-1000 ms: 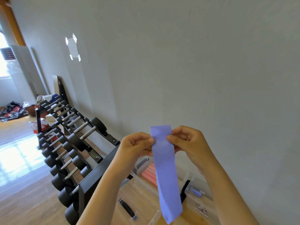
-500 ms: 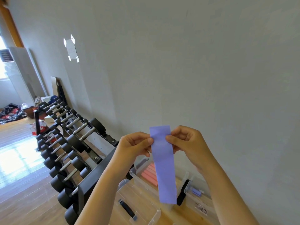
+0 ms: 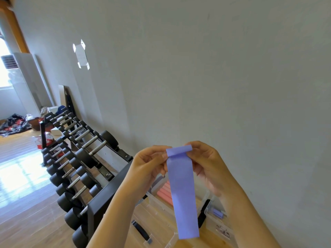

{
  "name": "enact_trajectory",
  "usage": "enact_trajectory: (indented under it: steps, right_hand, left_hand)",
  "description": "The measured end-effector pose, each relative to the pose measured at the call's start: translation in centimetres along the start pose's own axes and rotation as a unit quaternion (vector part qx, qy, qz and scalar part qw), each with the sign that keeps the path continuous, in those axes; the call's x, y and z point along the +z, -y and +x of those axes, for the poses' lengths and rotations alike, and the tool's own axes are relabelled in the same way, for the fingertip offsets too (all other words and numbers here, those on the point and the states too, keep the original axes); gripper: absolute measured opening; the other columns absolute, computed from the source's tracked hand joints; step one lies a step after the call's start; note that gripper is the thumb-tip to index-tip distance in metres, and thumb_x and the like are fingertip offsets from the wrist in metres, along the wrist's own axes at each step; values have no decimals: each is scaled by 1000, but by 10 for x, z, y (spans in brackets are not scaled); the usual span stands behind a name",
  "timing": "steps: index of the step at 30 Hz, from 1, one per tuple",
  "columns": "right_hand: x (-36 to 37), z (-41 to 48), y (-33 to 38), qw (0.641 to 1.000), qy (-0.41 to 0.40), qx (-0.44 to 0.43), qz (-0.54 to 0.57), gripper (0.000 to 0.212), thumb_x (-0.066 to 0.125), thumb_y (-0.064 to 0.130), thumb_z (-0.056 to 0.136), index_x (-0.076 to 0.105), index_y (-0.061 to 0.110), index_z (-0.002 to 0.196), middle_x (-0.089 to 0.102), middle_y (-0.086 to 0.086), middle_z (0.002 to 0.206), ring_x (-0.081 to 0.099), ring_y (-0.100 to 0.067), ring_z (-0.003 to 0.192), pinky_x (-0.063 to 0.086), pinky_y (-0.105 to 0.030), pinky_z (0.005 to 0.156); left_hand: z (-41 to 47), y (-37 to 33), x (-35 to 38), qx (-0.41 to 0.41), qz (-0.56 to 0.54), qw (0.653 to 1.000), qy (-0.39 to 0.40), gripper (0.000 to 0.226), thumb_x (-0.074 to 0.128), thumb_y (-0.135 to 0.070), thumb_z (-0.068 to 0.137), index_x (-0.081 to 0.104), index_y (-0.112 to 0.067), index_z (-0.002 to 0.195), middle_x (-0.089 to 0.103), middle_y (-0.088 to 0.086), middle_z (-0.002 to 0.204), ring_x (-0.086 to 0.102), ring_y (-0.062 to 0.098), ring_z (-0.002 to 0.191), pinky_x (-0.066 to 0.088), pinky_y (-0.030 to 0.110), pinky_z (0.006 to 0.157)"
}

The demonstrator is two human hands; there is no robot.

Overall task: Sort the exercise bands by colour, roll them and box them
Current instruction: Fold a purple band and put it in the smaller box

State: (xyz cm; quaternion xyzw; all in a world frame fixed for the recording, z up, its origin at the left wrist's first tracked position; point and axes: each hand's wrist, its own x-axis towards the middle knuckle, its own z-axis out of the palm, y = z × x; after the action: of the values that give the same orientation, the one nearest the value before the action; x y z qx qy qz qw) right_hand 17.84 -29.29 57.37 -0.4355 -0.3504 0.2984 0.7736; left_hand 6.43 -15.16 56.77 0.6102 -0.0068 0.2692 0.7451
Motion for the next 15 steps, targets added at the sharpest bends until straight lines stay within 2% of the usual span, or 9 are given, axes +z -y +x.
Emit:
enact_trajectory:
  steps: [2,5,7,9,12,13,15]
  right_hand:
    - [2,-1,-3,999,9,14,41,2,74,16,76,75,17,77,69,-8,80,65,-16,70,54,-22,62]
    - [-1,1,-6,997,41,18,63,40,87,30,63,71,7,92,68,-16,93,66,-23,79,56,-27,68]
    - [-1,1,-6,996,48,14,74,47,92,33,55,72,8,90,70,-13,89,68,-21,77,56,-26,67]
    - [-1,1,-4,995,51,8,81,40,92,29,56,74,9,86,71,-11,85,68,-19,75,55,-25,66]
    - [-2,0,-2,996,40,5,80,11,81,10,70,75,12,78,69,-8,78,67,-17,70,54,-24,63]
    - [0,-1,-1,996,40,2,79,6,74,9,71,75,12,76,69,-7,76,65,-17,68,53,-23,61]
    - [1,-1,2,997,47,-13,64,9,69,19,70,74,12,72,66,-5,71,61,-15,64,51,-22,60]
  left_hand:
    - [-1,1,-1,-11,-31,999,8,16,75,-21,74,77,-13,88,66,8,72,55,13,57,49,19,56]
    - [-3,0,2,-12,-73,997,39,14,75,-19,77,74,-10,87,67,8,78,60,12,62,51,19,58]
    - [-3,-1,4,-15,-83,996,36,5,69,-12,82,73,-10,83,67,8,77,62,12,62,51,20,58]
    - [-3,0,4,-21,-92,995,29,13,64,-3,88,72,-10,81,66,9,76,63,14,62,52,21,57]
    - [-2,1,4,-28,-91,995,34,6,65,-11,82,71,-11,80,63,9,77,60,15,65,51,21,59]
    - [-1,1,3,-27,-92,995,36,4,68,-15,78,70,-12,79,63,9,77,60,15,65,51,21,59]
    - [-1,1,3,-25,-88,995,27,8,68,-19,72,71,-12,75,63,7,73,60,14,62,51,21,57]
